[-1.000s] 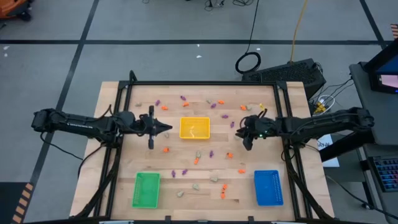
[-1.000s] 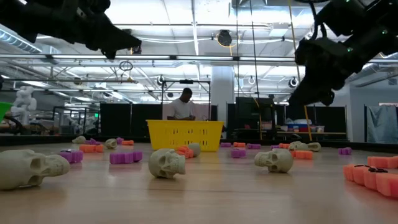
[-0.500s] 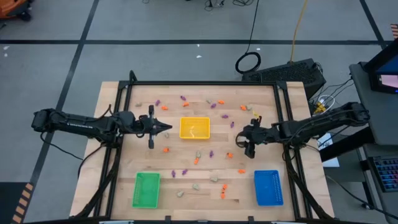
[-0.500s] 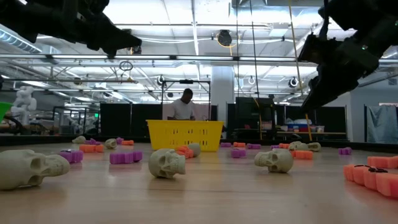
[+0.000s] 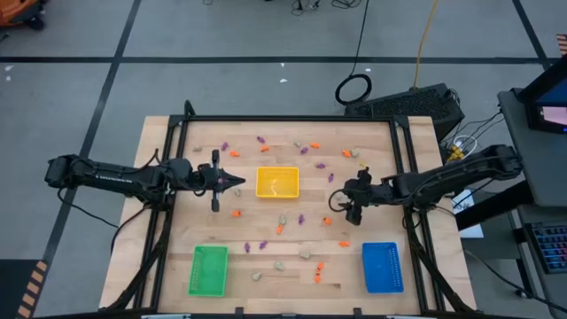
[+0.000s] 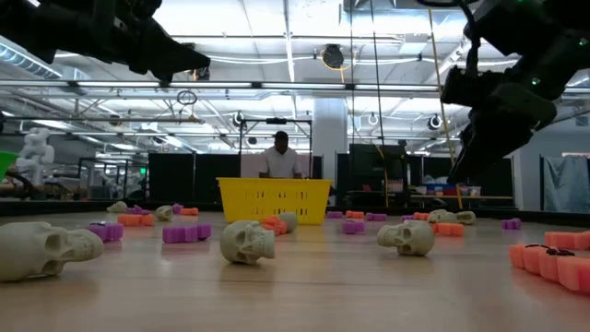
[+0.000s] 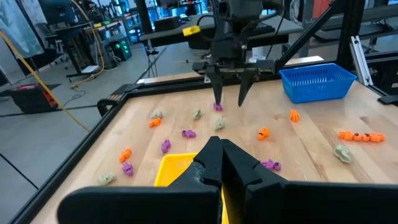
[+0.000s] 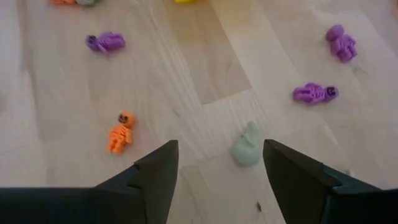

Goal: Sort Halloween decoration
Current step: Put the white skull toy in the yellow basket

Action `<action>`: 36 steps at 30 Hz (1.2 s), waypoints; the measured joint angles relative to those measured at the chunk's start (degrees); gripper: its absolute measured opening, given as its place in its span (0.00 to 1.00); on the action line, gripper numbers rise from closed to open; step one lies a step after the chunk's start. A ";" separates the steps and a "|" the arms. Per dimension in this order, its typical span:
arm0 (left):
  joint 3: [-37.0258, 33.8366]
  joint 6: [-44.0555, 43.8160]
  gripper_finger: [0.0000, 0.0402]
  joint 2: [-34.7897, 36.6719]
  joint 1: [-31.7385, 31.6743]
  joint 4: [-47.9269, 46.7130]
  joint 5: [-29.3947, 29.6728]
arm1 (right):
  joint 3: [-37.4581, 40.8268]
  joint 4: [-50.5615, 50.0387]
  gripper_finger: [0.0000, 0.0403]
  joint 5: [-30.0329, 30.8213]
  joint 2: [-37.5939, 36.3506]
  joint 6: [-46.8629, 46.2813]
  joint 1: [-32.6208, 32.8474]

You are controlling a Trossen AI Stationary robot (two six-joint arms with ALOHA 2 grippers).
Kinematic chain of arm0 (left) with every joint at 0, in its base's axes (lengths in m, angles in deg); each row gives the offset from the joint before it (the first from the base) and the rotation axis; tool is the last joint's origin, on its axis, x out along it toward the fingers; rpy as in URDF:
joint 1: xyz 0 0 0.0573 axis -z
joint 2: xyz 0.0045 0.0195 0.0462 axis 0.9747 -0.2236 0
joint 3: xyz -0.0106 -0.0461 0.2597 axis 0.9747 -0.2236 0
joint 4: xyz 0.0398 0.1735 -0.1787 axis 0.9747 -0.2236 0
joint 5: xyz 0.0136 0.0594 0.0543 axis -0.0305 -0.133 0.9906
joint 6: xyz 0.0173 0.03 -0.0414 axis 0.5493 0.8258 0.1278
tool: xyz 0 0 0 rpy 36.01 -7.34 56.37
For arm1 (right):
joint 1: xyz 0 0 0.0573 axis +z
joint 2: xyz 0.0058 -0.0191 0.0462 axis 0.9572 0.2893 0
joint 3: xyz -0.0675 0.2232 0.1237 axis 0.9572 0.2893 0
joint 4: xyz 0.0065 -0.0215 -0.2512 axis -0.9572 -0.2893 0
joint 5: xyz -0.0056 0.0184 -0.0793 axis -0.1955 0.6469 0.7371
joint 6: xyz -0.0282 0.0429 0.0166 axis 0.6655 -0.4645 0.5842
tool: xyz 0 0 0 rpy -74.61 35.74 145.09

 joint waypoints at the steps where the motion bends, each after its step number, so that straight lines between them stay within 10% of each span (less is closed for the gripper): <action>1: 0.00 0.00 0.00 0.00 0.00 0.00 0.00 | 0.00 0.04 0.56 0.02 0.71 -0.38 0.00; 36: 0.00 -0.09 0.00 0.00 0.00 -0.02 -0.09 | -0.04 8.11 0.56 5.93 16.11 -2.90 -2.14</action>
